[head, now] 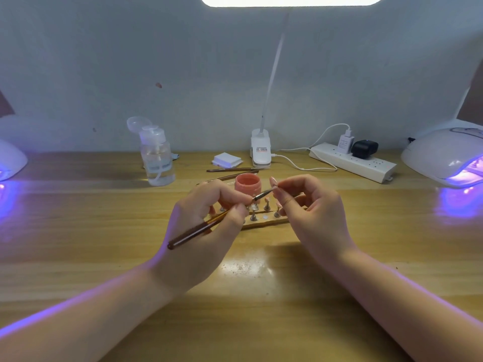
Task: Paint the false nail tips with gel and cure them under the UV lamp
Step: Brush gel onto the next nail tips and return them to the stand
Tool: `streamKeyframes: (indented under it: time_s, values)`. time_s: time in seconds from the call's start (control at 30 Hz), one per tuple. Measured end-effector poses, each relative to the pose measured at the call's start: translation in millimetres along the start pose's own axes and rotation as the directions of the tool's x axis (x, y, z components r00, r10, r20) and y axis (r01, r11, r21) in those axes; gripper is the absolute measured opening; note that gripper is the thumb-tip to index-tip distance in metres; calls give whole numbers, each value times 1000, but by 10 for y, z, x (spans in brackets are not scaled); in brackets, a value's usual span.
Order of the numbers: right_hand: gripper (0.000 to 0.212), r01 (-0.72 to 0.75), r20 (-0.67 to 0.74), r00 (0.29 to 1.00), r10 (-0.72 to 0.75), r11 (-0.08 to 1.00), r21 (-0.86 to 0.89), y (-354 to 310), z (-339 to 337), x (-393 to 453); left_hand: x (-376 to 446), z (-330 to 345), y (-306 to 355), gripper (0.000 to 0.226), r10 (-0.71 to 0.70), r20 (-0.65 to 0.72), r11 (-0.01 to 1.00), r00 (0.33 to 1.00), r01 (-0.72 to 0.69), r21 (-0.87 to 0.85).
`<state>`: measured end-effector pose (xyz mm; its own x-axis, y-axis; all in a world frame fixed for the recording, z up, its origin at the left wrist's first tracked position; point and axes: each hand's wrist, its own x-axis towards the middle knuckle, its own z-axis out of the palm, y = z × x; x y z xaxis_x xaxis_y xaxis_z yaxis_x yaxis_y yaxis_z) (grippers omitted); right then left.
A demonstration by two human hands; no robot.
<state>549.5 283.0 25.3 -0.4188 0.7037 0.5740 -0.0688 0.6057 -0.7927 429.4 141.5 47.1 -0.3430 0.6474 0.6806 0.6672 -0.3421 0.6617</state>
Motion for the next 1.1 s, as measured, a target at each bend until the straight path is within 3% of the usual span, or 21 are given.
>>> streamKeyframes:
  time_s: [0.17,0.3,0.57,1.1]
  values:
    - [9,63,-23,998,-66,991,-117,11,-4,-6,18,3,-3,8,-9,-42,1000,999,8,-28]
    - [9,98,-43,993,-111,969,-229,15,-8,-12,10,12,-19,9,-16,2,1000,1000,16,0]
    - [8,113,-44,991,-128,962,-250,-8,-12,-13,23,20,23,8,1,-27,1000,1000,-1,-6]
    - [5,-88,-7,996,89,994,70,-35,19,-10,-4,1,-21,13,-1,-19,1000,1000,1,18]
